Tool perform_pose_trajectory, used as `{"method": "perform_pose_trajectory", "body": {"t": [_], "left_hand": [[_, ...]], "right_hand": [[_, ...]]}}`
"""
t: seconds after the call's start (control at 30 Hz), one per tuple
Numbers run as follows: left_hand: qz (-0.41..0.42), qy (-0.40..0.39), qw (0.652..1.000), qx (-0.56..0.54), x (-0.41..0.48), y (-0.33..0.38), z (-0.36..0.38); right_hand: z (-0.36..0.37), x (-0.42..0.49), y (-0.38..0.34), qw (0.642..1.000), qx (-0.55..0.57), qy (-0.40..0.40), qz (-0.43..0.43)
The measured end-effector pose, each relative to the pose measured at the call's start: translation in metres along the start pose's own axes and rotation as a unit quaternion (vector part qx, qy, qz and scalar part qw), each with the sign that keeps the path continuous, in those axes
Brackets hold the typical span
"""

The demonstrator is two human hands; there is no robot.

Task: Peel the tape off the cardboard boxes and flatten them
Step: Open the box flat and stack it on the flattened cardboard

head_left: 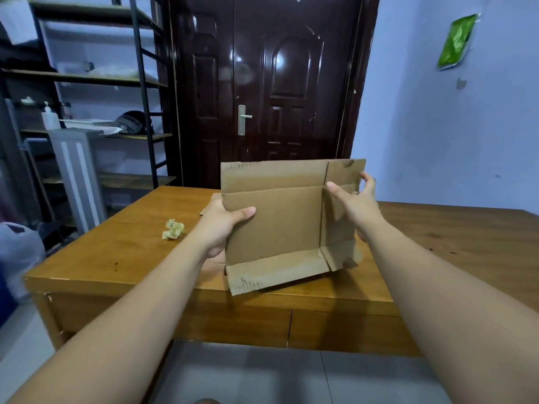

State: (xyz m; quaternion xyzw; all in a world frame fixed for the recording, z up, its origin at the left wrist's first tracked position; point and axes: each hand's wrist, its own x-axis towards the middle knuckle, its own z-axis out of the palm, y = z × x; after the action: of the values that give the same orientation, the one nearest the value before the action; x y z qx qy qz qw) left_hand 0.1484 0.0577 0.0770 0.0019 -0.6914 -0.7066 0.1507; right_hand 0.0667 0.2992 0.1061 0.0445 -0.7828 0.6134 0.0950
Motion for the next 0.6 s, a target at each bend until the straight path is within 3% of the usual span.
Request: {"method": "perform_pose_trajectory", "body": {"t": [0.17,0.33,0.47,0.6], "left_hand": [[0.006,0.043,0.989,-0.142,0.008,0.019,-0.003],[-0.002,0.092,0.986,-0.142,0.027,0.031,-0.012],[0.009,0.102,0.985,-0.142,0.051,0.029,-0.021],[-0.017,0.12,0.986,-0.112,0.074,-0.005,-0.036]], "right_hand": [[-0.021,0.013,0.021,0.996,-0.034,-0.041,0.078],[-0.031,0.013,0.023,0.992,0.004,-0.09,0.091],[-0.022,0.029,0.023,0.984,0.147,-0.044,0.094],[-0.004,0.051,0.023,0.952,0.255,0.058,0.162]]}}
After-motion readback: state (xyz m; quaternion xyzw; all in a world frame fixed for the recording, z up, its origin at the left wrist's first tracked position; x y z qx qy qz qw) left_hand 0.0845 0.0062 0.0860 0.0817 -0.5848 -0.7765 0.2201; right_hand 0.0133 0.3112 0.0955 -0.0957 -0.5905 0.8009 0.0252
